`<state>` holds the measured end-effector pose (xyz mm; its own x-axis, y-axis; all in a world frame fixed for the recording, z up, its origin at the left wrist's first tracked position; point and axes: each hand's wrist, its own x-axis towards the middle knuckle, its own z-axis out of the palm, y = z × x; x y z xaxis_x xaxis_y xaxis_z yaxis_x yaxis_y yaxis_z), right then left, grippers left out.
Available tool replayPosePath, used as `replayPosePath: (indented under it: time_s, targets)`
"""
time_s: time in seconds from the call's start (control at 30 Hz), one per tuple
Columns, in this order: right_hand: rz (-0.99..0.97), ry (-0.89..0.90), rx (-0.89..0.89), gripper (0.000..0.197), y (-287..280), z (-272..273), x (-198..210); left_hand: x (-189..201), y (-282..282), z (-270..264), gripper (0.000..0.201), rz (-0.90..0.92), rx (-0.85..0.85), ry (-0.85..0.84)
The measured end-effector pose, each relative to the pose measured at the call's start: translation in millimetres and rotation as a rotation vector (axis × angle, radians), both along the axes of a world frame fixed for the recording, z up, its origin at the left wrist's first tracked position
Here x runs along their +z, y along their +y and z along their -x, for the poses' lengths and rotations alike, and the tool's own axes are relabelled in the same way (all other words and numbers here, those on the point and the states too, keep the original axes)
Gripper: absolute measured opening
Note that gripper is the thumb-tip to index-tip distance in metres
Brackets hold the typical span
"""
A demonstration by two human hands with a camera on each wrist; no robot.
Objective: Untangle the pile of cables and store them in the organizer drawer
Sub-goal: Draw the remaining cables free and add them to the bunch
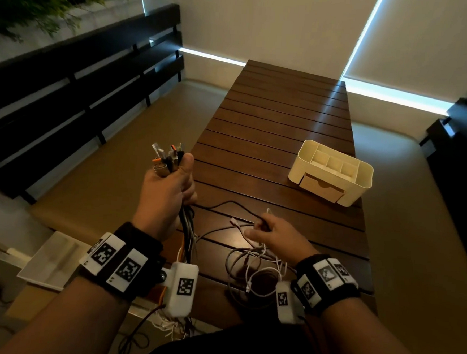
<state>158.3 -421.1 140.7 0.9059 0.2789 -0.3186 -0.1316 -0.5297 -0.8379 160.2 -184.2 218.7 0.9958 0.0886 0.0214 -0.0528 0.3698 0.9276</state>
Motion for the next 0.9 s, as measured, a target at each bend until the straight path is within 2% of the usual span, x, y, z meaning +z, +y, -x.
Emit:
replayPosePath:
  time_s: [0.07,0.1,0.23,0.3,0.37,0.47,0.57,0.7,0.73,0.83,0.9]
  targets:
    - [-0.157,0.048,-0.002,0.019,-7,-4,11,0,3,-1,0.025,-0.017,-0.013,0.003]
    - [-0.174,0.055,-0.002,0.019,-11,-5,15,0,5,-1,0.026,-0.027,-0.023,0.001]
    - [-0.006,-0.021,0.010,0.034,-9,-1,37,-1,0,0,0.029,-0.039,-0.056,0.010]
    - [-0.015,-0.098,0.019,0.041,1,3,48,-2,-8,3,0.026,-0.043,-0.092,-0.003]
    - [-0.029,-0.158,0.082,0.039,17,7,55,-5,-16,6,0.025,-0.040,-0.127,-0.008]
    - [0.018,-0.201,0.213,0.025,39,9,58,-5,-23,8,0.027,-0.023,-0.155,-0.004]
    - [-0.018,-0.149,0.218,0.025,44,11,54,-2,-17,8,0.030,0.021,-0.125,-0.001]
    - [-0.306,0.050,0.073,0.025,37,12,43,4,-7,7,0.030,0.078,-0.063,0.001]
    - [-0.326,0.067,0.066,0.025,34,12,40,6,-4,7,0.030,0.093,-0.047,-0.004]
    - [-0.230,0.054,0.059,0.029,28,14,28,11,3,6,0.032,0.125,-0.026,-0.027]
    - [-0.084,0.015,0.097,0.031,27,19,24,10,6,8,0.032,0.148,-0.026,-0.011]
